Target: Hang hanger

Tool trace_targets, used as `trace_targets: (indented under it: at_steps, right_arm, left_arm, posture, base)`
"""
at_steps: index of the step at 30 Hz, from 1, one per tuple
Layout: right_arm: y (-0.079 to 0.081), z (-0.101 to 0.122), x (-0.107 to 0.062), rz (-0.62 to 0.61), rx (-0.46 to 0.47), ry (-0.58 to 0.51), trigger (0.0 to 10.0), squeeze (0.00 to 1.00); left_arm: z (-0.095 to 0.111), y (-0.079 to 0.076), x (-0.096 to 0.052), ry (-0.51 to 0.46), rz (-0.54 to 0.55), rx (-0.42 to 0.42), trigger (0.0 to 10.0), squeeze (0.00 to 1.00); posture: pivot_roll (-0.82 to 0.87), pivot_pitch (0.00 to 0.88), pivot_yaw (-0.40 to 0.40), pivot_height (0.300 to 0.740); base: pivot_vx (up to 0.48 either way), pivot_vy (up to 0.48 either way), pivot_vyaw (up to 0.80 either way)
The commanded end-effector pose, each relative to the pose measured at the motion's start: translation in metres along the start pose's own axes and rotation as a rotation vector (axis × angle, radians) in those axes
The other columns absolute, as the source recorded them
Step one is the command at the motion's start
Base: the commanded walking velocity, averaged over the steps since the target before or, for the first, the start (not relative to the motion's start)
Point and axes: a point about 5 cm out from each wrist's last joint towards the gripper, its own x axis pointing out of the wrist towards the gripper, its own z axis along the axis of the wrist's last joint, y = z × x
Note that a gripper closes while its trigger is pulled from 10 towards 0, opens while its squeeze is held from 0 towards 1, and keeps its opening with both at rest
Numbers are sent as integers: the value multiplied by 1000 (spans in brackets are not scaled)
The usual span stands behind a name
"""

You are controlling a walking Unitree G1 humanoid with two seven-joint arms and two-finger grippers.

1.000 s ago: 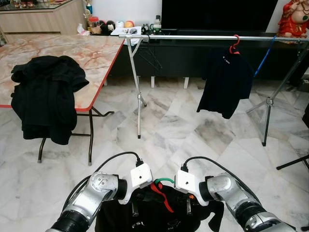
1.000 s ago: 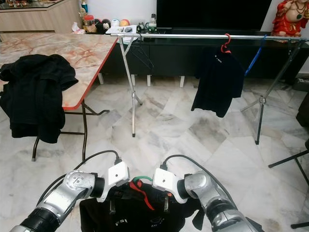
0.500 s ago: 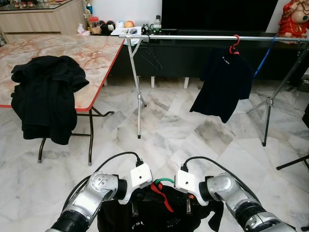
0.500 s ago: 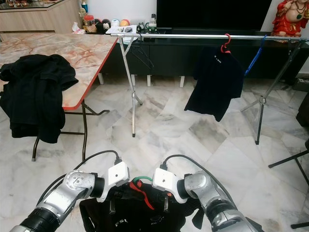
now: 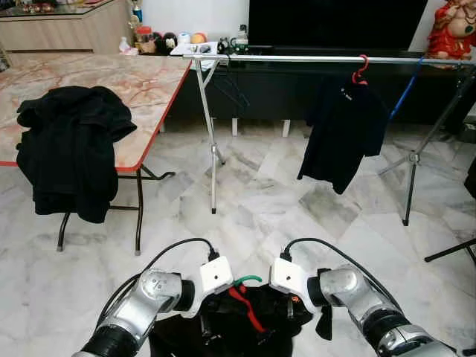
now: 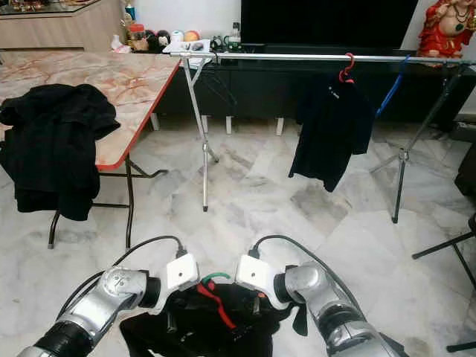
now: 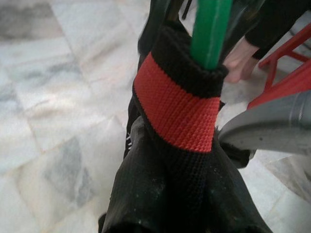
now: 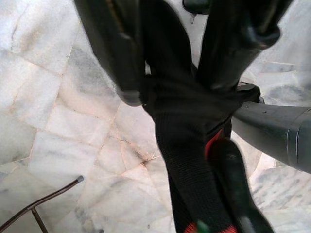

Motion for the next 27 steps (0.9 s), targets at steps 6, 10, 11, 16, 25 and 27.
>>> trace_targets:
  at_steps: [6, 10, 11, 16, 25, 27]
  right_arm:
    - [-1, -3, -5, 29, -13, 37, 10000, 1000]
    - [0, -11, -9, 30, -36, 97, 10000, 1000]
    - [-1, -13, -10, 16, -32, 105, 10000, 1000]
    - [-4, -24, -17, -88, 29, 112, 10000, 1000]
    - [-10, -63, -33, -632, 415, 56, 10000, 0]
    - [2, -82, -31, -748, 598, 47, 10000, 0]
  left_arm:
    - [-13, 11, -6, 71, 115, 15, 0, 0]
    - [-19, 14, -8, 74, 176, -5, 0, 0]
    - [-21, 15, -9, 81, 197, -13, 0, 0]
    - [-37, 21, -14, 126, 343, -44, 0, 0]
    - [-56, 29, -30, 117, 683, -142, 10000, 0]
    - [-57, 30, -34, 73, 745, -169, 10000, 0]
  posture:
    - [112, 58, -21, 740]
    - [112, 58, -21, 740]
    - [110, 63, -20, 740]
    - [114, 65, -18, 740]
    - [91, 75, -7, 740]
    - [90, 78, -5, 740]
  base:
    - [0, 0, 0]
    - [0, 0, 0]
    - [0, 0, 0]
    - [0, 0, 0]
    - [0, 0, 0]
    - [0, 0, 0]
